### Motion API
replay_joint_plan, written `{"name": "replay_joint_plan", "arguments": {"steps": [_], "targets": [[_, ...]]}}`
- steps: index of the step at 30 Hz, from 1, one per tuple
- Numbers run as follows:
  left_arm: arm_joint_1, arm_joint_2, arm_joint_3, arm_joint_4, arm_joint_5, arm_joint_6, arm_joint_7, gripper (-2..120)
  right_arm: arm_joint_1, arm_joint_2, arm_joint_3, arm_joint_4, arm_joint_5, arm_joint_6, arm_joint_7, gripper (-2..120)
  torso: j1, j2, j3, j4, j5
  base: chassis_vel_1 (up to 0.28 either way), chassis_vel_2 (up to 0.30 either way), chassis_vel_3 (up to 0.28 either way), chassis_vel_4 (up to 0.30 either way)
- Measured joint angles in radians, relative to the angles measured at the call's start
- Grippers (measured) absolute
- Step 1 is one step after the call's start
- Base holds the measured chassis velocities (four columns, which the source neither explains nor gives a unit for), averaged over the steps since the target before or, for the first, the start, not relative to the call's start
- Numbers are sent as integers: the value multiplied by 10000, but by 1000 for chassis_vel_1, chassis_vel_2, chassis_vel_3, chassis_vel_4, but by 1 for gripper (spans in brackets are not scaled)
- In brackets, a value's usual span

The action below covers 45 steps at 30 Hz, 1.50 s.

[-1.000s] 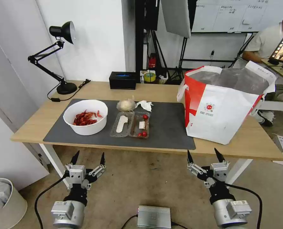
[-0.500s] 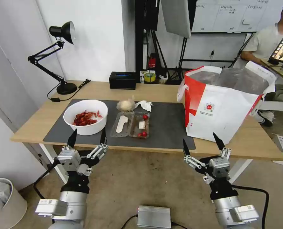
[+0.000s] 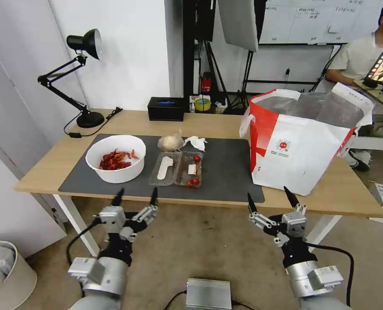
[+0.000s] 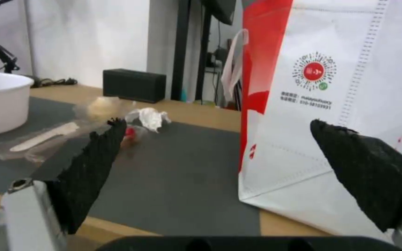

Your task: Pick up the trash from the table and place it into the takeout bag.

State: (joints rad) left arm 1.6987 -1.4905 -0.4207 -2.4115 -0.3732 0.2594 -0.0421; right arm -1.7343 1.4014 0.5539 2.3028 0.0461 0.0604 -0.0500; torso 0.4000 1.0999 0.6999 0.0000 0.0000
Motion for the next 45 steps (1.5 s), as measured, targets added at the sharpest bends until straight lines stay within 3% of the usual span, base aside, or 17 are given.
{"name": "replay_joint_plan", "arguments": {"steps": [13,26,28,30,32,34,36,45], "targets": [[-256,-28,204,221,-837,386,-538,100,52,20,37,-89,14,-13,10,100,0,1,1,1,0,0,0,0,0],[-1324,-1,309,804,-3674,1374,-1786,100,111,3,5,-164,2,-31,27,100,0,1,1,1,-1,0,0,0,0],[-1595,5,301,903,-4641,1685,-2212,100,137,-2,-5,-193,-8,-31,30,100,0,1,1,0,0,0,0,0,0],[-1648,5,303,920,-4858,1762,-2321,100,147,-3,-7,-204,-11,-31,33,100,0,1,1,1,0,0,0,0,0],[-1984,-10,278,1038,-6221,2213,-2965,100,201,-5,-20,-262,-23,-31,48,100,0,1,1,0,0,0,0,0,0],[-2070,-19,267,1104,-6487,2273,-3086,100,217,-5,-23,-282,-24,-32,50,100,0,1,1,0,0,0,0,0,0],[-2382,-29,188,1353,-7412,2352,-3463,100,278,-6,-25,-333,-26,-32,54,100,0,1,1,0,0,0,0,0,0],[-3106,-135,151,1972,-8431,2348,-4113,100,430,-53,-45,-483,25,-35,55,100,0,1,1,0,0,0,0,0,0]]}}
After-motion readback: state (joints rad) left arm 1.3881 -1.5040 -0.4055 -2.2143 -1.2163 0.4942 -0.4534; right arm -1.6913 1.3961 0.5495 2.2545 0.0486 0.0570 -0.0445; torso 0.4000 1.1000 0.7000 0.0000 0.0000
